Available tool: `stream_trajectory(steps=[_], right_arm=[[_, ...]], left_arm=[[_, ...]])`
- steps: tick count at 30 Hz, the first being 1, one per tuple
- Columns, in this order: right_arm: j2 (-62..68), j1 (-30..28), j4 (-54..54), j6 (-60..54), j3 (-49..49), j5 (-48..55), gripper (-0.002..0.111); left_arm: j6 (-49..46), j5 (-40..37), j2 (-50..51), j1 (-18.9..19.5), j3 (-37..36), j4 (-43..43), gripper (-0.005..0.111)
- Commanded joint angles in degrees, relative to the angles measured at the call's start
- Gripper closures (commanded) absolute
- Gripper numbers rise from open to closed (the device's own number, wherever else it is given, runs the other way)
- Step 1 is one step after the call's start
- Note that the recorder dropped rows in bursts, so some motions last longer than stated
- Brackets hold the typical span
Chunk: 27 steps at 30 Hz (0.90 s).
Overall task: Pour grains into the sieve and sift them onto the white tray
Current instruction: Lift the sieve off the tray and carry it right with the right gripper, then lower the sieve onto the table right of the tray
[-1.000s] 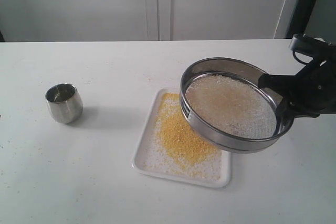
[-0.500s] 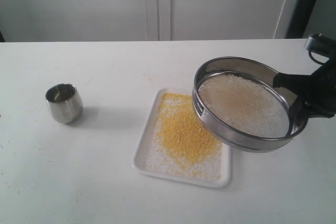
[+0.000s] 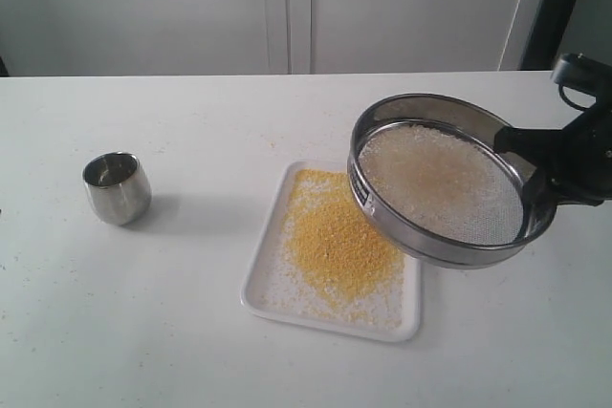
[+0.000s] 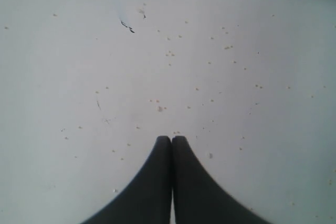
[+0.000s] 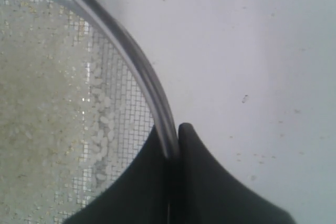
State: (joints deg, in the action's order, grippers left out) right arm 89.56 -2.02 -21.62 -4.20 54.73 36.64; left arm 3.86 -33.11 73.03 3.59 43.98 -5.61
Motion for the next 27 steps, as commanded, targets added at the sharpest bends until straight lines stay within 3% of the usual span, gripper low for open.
stream_trajectory(steps=[1,20,27], right_arm=[[-0.80,-1.92,0.80,-0.29,0.60,-1.60,0.108],[1.61,-7.39,4.48,0.54,0.60,-3.49,0.108],[2.71,-8.98,12.69,6.40,0.50,-3.49,0.108]], left_arm=[[0.15,-0.78,-0.35,0.21,0.35,-0.30,0.107],[0.15,-0.78,-0.35,0.21,0.35,-0.30,0.107],[0.15,-0.78,-0.35,0.21,0.35,-0.30,0.107]])
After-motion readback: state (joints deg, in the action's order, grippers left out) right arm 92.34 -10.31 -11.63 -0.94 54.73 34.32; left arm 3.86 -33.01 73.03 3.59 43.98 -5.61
